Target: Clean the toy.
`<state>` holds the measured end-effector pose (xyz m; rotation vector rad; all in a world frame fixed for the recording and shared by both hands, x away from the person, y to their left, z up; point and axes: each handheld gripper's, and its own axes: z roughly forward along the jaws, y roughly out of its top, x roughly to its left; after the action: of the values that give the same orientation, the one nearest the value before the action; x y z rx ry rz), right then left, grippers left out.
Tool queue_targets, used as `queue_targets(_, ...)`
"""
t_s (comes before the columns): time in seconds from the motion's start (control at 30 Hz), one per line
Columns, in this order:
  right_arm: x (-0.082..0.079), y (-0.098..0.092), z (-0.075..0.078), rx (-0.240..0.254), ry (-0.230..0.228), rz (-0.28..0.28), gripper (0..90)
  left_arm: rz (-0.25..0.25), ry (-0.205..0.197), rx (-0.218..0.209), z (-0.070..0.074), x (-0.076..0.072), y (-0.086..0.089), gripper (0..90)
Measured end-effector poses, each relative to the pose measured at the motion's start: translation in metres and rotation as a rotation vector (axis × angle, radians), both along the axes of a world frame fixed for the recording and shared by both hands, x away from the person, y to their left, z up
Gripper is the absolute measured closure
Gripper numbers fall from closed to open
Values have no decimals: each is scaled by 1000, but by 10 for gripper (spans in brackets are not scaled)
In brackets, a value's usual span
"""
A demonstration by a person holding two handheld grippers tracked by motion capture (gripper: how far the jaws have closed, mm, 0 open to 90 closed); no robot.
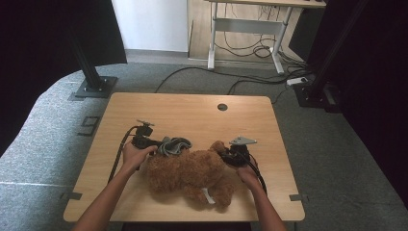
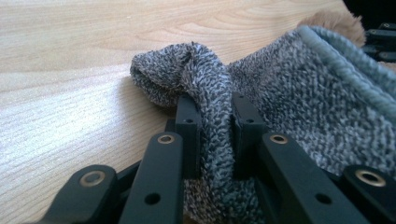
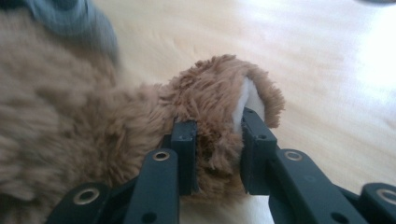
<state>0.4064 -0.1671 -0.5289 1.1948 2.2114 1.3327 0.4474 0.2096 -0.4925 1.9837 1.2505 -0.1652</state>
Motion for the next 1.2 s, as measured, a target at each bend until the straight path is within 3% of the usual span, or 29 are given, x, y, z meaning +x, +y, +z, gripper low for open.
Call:
queue_targets(0.1, 0, -1, 8, 74, -34, -14, 725, -3, -7, -39, 6, 0, 4, 759)
queue_targets(0.3, -7, 7, 34, 141, -119, 9, 730, -15, -44, -110, 25, -5, 5, 760)
queue_targets(0.43, -12, 11, 46, 148, -161, 24, 730, -41, -84, -126, 40, -10, -2, 760)
queue_targets(0.57, -14, 10, 49, 148, -172, 28, 729, -78, -113, -161, 56, -15, -14, 761)
queue_targets(0.8, -19, 9, 46, 164, -181, 27, 728, -170, -122, -287, 70, -24, -42, 764)
queue_targets(0.97, -21, 14, 45, 136, -198, 27, 728, -213, -121, -284, 72, -21, -69, 765)
queue_targets(1.2, -20, 16, 42, 126, -193, 14, 728, -269, -87, -296, 69, -13, -103, 765)
